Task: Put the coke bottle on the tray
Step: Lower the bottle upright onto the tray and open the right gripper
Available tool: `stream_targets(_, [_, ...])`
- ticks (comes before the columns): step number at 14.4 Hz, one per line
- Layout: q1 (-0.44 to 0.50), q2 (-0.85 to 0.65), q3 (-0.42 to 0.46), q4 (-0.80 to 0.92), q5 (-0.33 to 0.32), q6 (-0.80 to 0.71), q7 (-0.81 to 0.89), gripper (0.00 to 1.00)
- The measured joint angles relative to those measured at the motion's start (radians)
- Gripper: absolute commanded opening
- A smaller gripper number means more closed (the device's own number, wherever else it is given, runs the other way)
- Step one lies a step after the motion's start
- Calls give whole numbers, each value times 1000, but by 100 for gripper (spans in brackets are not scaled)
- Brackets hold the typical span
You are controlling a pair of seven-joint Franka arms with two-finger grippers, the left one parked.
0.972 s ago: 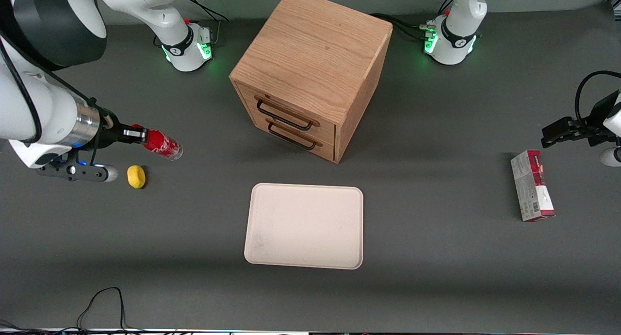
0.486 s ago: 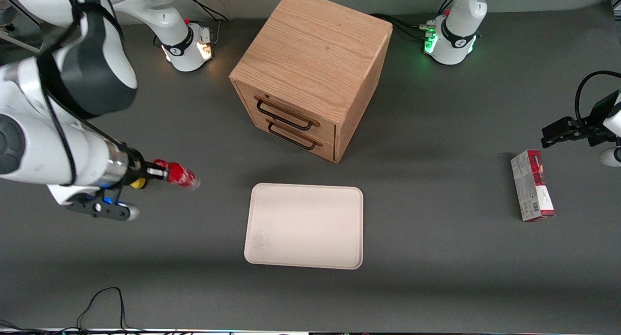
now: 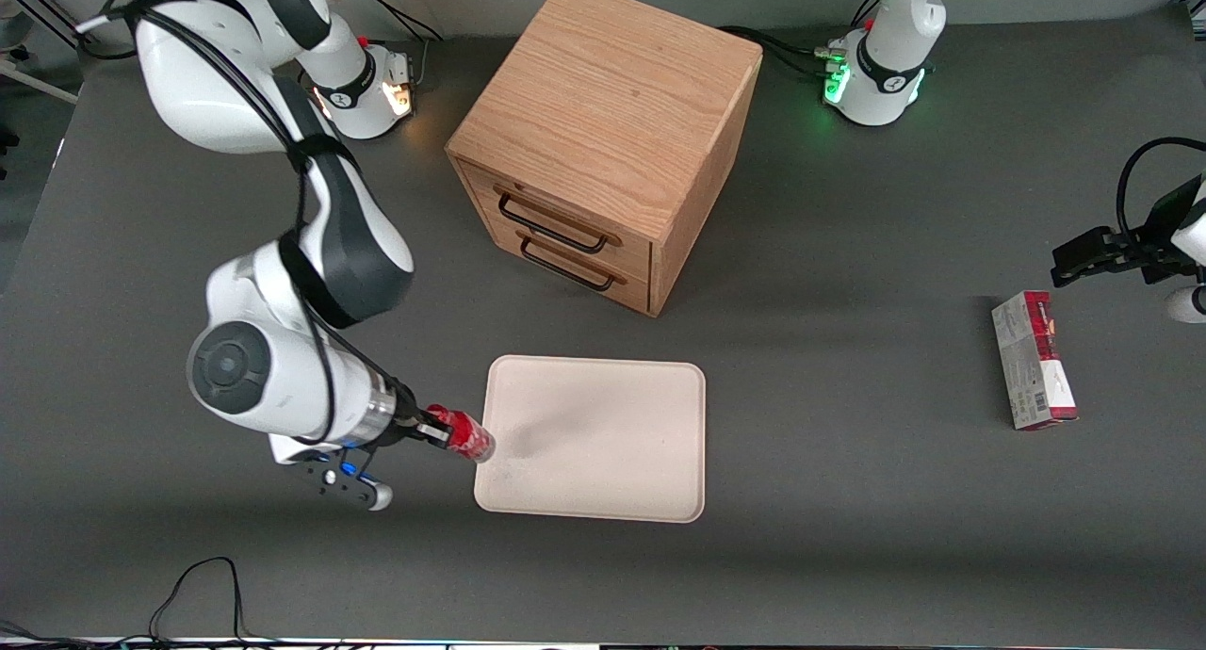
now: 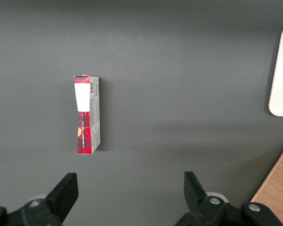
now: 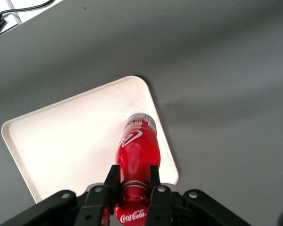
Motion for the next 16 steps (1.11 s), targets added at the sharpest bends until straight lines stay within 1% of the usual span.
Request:
stream_targets(4, [20, 59, 0, 5, -1, 70, 16, 0])
stream_targets(8, [34, 90, 0, 10, -1, 84, 28, 0])
stream_targets(14, [34, 97, -2, 10, -9, 88, 28, 0])
stream_targets(15, [34, 97, -2, 10, -10, 88, 28, 46])
stream_targets(16, [34, 97, -2, 10, -10, 88, 28, 99])
